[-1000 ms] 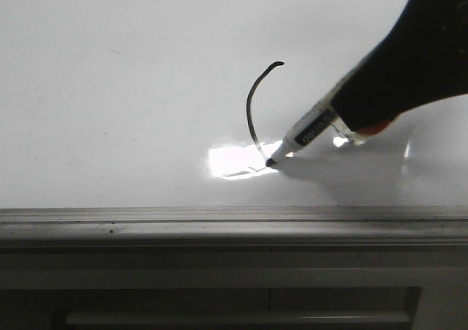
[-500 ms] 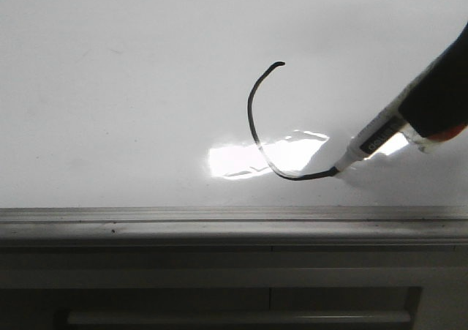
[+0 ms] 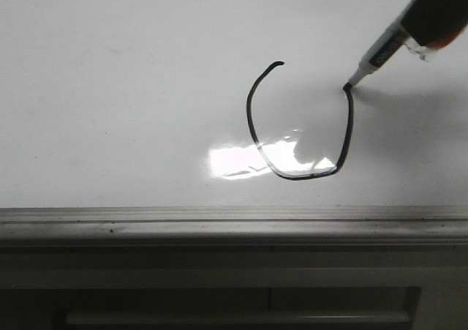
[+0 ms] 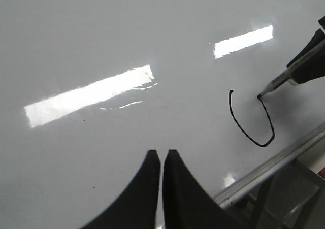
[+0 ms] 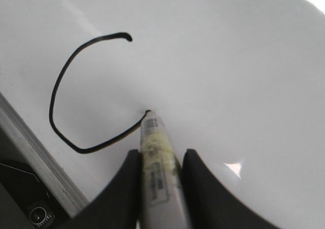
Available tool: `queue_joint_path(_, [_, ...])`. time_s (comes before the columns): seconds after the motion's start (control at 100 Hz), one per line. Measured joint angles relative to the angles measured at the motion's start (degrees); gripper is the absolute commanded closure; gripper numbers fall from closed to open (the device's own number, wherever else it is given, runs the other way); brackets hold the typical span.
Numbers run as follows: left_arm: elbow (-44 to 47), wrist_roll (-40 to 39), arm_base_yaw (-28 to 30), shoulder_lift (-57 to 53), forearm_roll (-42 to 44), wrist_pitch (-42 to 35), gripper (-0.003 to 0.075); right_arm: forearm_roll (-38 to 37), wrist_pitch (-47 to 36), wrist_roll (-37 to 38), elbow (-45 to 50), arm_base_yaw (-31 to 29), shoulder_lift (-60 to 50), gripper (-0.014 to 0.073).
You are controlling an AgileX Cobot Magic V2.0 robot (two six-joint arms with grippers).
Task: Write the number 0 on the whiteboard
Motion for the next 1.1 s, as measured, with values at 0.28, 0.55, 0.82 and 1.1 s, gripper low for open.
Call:
queue_joint_path(0.28, [0.0, 0.0, 0.0, 0.0, -0.1, -0.05, 0.074, -0.11, -0.94, 0.22, -5.36, 1.61, 5.21, 0.064])
queue_joint_path(0.55, [0.0, 0.0, 0.0, 0.0, -0.1, -0.05, 0.074, -0.46, -3.6, 0.33, -6.67, 7.12, 8.8, 0.064])
queue_joint_path(0.82, [0.0, 0.0, 0.0, 0.0, -0.1, -0.14, 0.0715, -2.19, 0.37, 0.33, -10.7, 9.91, 7.78, 0.0641])
queue_joint_path(1.1, [-1.35, 5.33, 0.0, 3.37, -3.44, -3.5, 0.0284, -2.76, 2.55, 0.33, -14.68, 26.23, -1.46, 0.0641])
